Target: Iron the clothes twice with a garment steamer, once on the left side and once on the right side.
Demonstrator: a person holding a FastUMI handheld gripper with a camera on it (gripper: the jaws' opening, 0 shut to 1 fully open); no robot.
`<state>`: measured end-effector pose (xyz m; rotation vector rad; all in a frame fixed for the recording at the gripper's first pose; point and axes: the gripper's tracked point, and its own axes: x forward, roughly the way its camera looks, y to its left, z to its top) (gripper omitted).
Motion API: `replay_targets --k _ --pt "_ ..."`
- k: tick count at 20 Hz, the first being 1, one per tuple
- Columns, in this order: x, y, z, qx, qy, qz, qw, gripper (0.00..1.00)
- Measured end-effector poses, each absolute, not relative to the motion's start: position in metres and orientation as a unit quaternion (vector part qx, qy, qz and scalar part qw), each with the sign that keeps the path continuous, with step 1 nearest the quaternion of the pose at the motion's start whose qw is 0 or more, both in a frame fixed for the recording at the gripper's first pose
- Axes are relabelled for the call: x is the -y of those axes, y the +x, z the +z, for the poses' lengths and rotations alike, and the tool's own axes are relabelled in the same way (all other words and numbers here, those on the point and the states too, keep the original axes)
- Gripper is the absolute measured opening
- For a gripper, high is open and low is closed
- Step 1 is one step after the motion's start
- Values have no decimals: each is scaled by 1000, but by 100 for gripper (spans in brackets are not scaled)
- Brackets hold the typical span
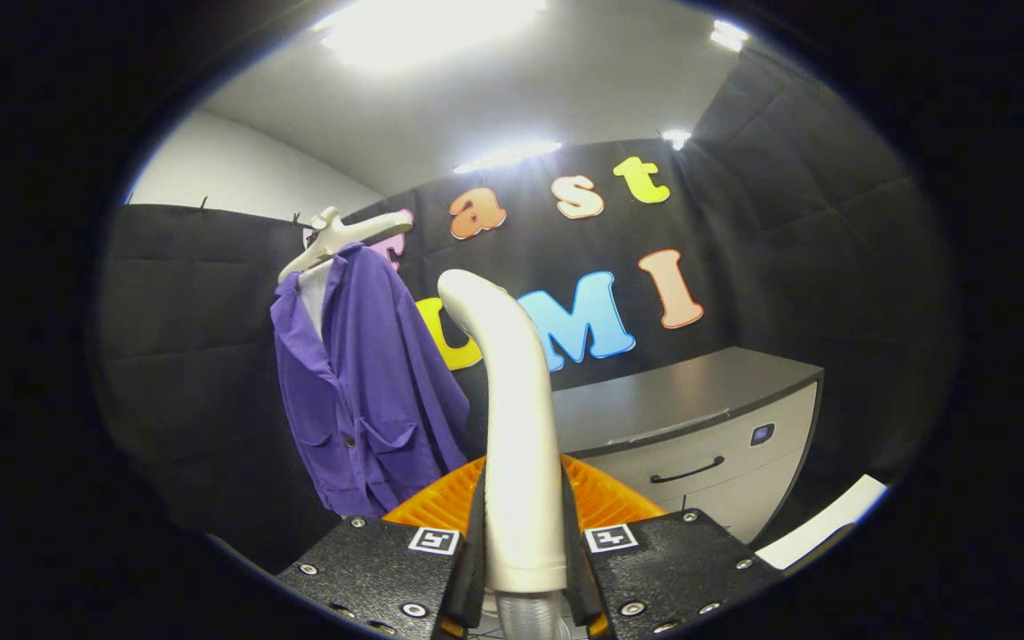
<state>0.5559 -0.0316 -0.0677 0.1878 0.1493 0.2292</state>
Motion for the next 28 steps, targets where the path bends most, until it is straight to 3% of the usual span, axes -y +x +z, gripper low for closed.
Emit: replay_targets --k 12,23,28 --pt "-25 571 -21 -15 68 167 983 37" --pt "-119 649 30 21 70 204 976 38" --pt "-155 660 20 12 37 224 974 37"
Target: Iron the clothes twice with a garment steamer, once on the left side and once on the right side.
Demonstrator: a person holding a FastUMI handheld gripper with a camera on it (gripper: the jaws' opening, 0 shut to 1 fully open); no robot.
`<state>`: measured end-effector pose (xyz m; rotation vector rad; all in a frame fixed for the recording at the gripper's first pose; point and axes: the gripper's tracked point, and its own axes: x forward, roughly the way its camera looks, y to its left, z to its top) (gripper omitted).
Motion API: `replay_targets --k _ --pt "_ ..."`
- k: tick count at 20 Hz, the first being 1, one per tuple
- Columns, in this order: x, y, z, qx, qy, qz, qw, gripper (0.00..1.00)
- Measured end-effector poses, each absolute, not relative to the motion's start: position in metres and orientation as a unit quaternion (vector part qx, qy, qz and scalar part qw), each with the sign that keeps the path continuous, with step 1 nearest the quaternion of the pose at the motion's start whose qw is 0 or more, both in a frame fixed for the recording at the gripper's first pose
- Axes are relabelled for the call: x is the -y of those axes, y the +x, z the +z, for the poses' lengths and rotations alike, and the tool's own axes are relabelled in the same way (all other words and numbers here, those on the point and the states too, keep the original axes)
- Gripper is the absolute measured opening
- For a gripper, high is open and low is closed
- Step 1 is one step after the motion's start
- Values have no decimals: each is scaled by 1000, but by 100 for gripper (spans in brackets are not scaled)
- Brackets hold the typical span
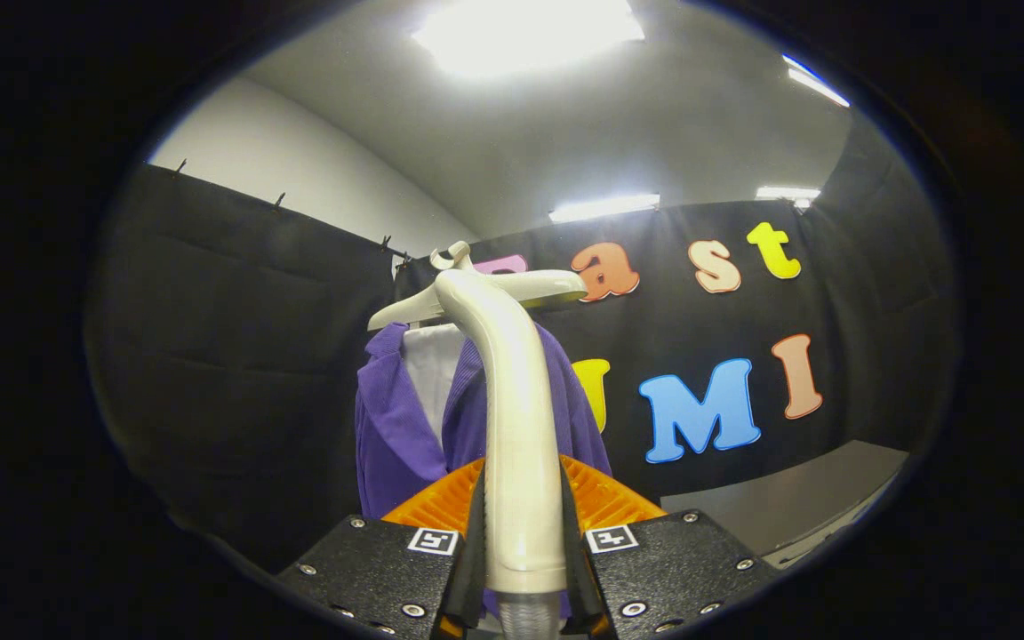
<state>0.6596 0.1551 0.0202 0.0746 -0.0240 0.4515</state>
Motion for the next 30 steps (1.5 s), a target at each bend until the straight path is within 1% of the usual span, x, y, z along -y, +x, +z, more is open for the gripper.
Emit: replay_targets --k 3,8,20,27,30 --pt "-167 658 -2 -2 17 231 973 38" --pt "-167 654 -52 -53 3 222 974 38" --pt "-150 618 -152 -144 -23 187 971 38" --pt "-149 593 -216 -199 -29 180 963 38" --pt "-146 589 -226 -195 -38 175 964 38"
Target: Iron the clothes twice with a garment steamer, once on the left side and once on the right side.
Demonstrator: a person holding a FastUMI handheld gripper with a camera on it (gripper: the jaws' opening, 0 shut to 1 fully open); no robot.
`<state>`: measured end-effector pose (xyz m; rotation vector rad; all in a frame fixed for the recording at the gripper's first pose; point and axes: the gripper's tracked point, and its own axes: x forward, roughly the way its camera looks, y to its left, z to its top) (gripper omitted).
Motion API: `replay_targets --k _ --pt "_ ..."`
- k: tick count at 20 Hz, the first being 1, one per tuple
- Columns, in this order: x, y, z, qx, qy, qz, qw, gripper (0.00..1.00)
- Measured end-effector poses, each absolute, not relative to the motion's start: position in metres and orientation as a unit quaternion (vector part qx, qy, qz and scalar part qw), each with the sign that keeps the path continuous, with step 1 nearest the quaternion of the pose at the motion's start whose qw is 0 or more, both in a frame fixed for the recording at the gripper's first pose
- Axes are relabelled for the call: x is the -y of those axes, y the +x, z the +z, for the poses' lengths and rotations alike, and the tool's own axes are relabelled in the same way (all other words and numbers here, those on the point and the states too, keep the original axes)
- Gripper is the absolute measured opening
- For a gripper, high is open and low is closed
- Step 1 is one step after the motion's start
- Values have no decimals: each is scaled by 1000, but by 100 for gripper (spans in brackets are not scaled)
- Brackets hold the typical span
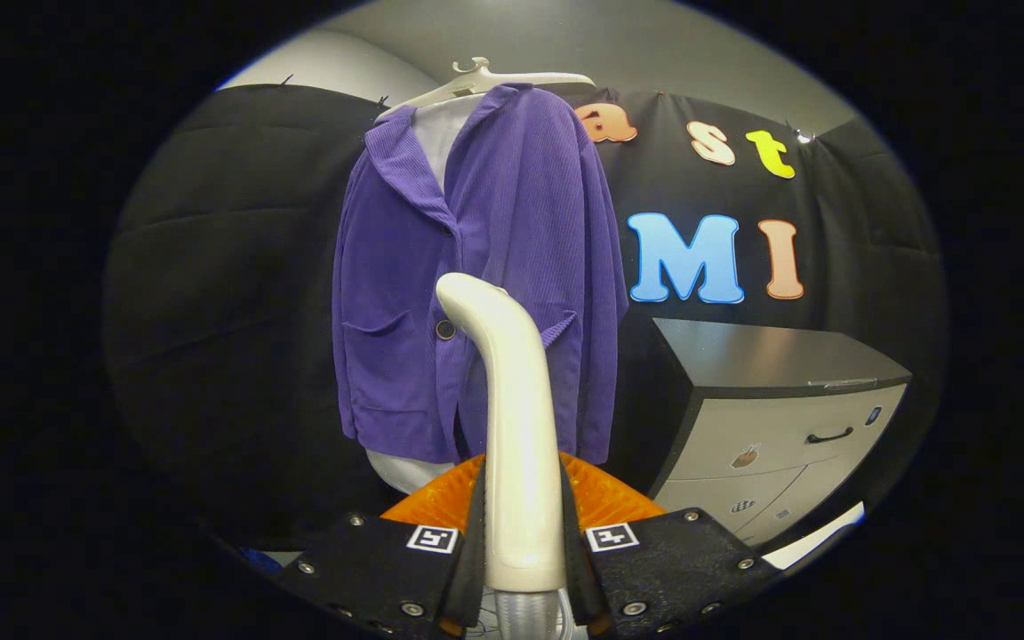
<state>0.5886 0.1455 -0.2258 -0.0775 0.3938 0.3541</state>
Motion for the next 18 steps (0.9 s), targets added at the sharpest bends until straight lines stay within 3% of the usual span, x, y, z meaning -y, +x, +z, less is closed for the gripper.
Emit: replay_targets --k 18 --pt "-139 533 -346 -300 -54 172 937 38"
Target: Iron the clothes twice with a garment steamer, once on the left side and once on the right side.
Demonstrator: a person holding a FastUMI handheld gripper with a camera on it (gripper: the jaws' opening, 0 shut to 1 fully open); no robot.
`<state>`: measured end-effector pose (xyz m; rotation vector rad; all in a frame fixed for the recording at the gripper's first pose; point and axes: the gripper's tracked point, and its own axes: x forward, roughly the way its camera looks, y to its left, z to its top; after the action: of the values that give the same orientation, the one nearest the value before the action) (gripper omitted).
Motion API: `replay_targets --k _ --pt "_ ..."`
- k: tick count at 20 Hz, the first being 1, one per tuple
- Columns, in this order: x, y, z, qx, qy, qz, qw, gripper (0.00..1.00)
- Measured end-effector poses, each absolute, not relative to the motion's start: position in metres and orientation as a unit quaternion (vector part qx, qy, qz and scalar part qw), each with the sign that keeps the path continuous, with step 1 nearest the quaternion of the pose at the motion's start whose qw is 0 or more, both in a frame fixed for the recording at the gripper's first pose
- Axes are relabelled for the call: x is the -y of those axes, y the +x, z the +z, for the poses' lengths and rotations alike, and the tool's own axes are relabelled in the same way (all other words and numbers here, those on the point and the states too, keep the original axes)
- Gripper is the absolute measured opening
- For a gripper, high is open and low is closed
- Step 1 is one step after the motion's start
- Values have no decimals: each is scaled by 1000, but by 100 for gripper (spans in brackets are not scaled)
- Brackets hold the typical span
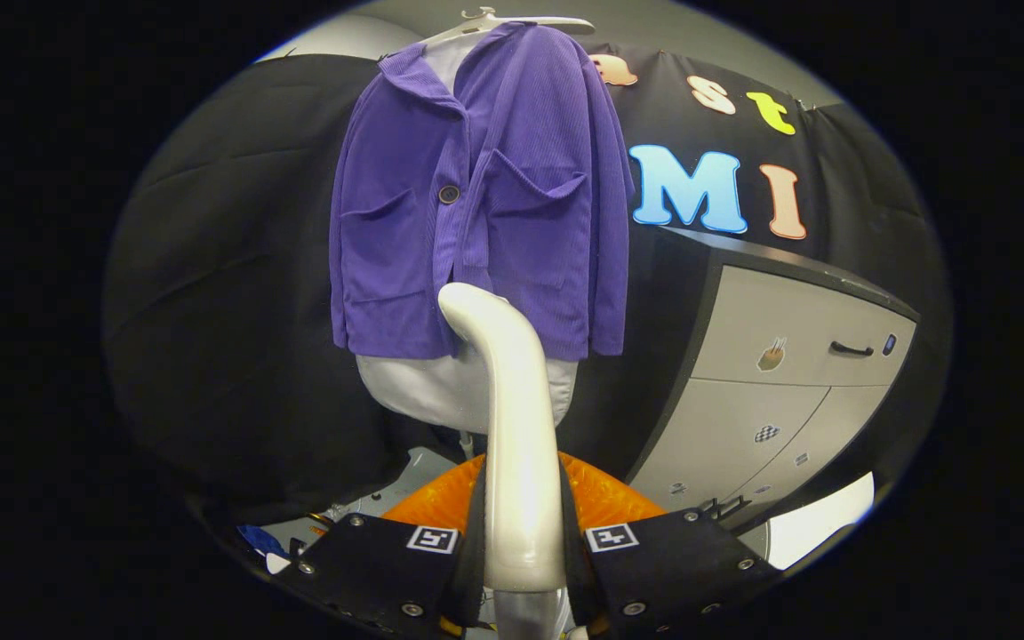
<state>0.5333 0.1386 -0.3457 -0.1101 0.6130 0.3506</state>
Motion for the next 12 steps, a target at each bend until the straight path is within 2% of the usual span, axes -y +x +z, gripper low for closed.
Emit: replay_targets --k 12 --pt "-122 495 -375 -319 -54 164 932 38"
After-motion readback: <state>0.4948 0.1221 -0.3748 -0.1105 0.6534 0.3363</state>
